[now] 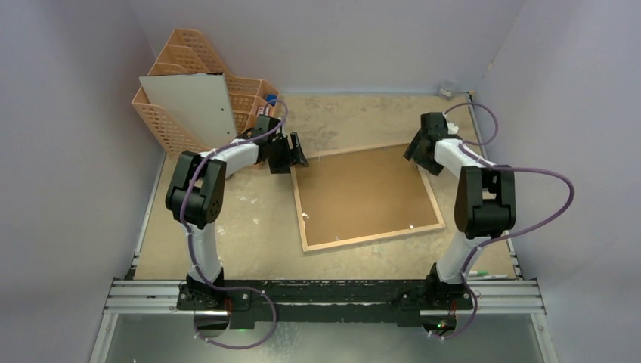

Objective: Put the photo into the frame
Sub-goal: Install the photo frame at the center of the board.

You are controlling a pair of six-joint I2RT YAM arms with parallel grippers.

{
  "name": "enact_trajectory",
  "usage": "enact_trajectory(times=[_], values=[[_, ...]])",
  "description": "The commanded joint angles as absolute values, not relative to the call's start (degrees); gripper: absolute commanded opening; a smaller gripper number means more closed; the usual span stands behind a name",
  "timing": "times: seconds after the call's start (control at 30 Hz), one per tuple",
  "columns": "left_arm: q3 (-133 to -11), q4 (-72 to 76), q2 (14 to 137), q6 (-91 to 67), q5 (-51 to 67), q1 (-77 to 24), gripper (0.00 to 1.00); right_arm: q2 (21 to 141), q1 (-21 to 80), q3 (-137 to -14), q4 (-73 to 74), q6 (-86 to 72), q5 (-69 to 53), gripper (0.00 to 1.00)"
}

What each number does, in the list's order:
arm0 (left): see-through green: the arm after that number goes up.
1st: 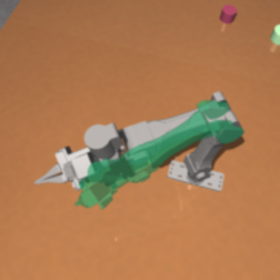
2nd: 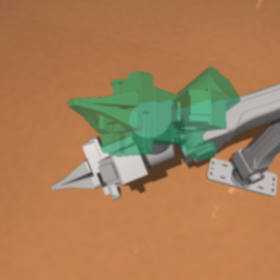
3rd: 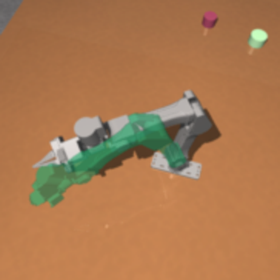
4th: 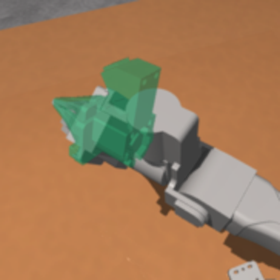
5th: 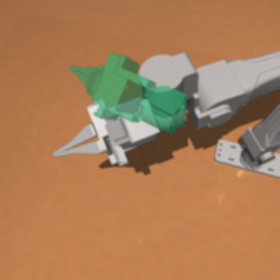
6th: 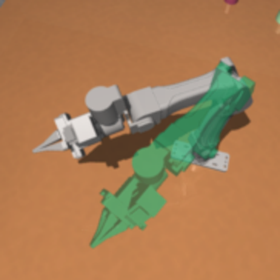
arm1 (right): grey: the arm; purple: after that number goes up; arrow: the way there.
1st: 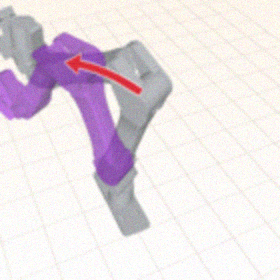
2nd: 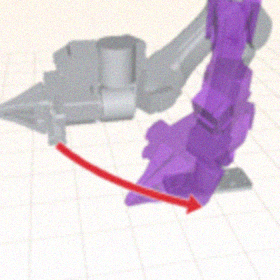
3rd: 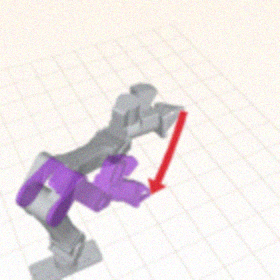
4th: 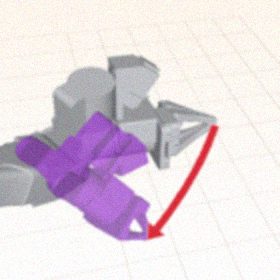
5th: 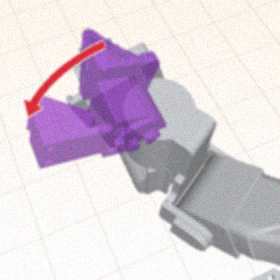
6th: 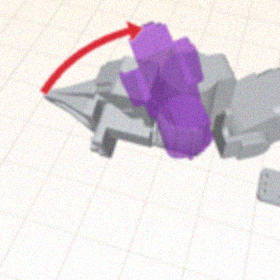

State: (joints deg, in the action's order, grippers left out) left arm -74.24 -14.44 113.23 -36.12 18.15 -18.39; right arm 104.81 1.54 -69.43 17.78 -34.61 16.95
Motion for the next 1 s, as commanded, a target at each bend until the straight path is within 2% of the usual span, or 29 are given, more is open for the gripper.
enact_trajectory(times=[0.0,0.13,0.37,0.47,0.67,0.97], values=[[-74.4,-15.7,110.6,-34.7,18.1,-18.7,0.71,96.5,2.0,-72.9,18.7,-33.8,16.7,0.79],[-73.2,-16.8,107.6,-34.7,17.0,-18.7,0.72,93.6,5.4,-71.3,15.1,-31.0,6.5,0.75],[-66.0,-17.8,101.4,-35.9,14.3,-18.7,0.71,96.6,20.0,-66.1,0.9,-30.0,-18.9,0.52],[-62.7,-16.8,100.0,-36.6,16.2,-18.7,0.66,98.4,25.4,-64.5,-4.1,-28.4,-26.3,0.46],[-57.3,-9.4,100.3,-38.4,23.7,-18.7,0.55,101.4,30.9,-61.5,-7.3,-24.0,-37.1,0.46],[-56.8,-8.9,103.3,-39.0,23.5,-18.7,0.37,107.1,36.2,-61.5,-8.0,-21.6,-36.9,0.46]])
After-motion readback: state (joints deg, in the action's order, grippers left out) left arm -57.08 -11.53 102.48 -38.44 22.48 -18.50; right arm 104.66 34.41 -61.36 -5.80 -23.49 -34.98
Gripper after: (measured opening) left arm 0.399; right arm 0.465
